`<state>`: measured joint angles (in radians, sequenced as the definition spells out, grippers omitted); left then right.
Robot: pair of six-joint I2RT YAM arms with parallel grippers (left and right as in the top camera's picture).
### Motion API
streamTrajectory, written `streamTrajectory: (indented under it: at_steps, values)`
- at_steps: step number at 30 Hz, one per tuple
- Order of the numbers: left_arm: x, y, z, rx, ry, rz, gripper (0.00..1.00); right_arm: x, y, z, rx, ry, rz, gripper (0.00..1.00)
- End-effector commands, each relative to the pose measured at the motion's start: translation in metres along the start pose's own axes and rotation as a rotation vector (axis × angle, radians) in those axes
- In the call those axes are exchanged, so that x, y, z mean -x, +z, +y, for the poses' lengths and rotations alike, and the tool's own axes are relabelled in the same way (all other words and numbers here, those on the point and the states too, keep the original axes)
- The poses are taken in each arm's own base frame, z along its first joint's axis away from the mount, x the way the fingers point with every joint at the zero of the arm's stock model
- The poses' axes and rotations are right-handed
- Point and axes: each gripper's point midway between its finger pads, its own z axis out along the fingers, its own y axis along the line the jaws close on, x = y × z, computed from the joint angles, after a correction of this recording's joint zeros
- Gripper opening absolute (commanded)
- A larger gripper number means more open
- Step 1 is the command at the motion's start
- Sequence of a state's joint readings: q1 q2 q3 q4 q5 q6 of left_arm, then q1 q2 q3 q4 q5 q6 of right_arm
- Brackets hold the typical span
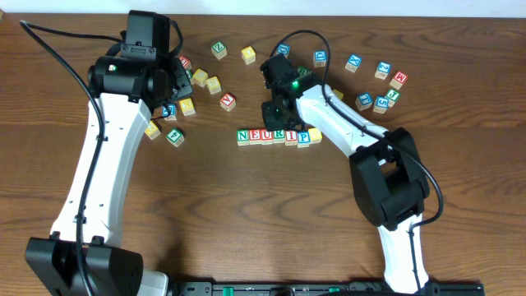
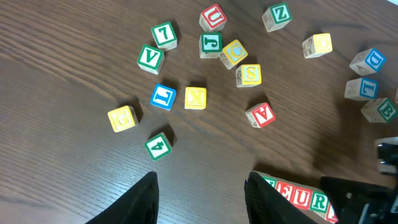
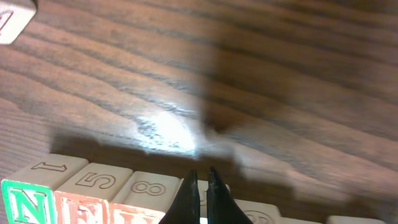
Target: Spell out NEURIPS
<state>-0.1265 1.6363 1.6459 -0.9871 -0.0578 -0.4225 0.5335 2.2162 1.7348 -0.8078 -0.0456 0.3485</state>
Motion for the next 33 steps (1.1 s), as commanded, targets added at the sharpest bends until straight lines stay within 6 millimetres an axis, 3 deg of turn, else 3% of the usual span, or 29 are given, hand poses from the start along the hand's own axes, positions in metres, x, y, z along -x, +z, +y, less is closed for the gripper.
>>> streamTrajectory:
  at_steps: [1,6,10,20,33]
  values:
    - [-0.003,0.006,0.001,0.010,-0.005,0.016,0.44,0.024,-0.042,-0.006,0.015,0.031,-0.086,0.01]
    - [-0.003,0.006,0.001,0.010,-0.005,0.016,0.45,0.022,-0.075,-0.014,0.012,0.043,-0.097,0.02]
    - [-0.003,0.006,0.001,0.010,-0.005,0.016,0.45,0.004,-0.089,-0.022,-0.009,0.053,-0.038,0.02]
    - [-0.003,0.006,0.001,0.010,-0.005,0.016,0.45,-0.048,-0.070,-0.022,-0.065,0.029,0.163,0.01]
    - [-0.003,0.006,0.001,0.010,-0.005,0.016,0.44,-0.078,-0.038,-0.017,-0.067,0.050,0.213,0.01]
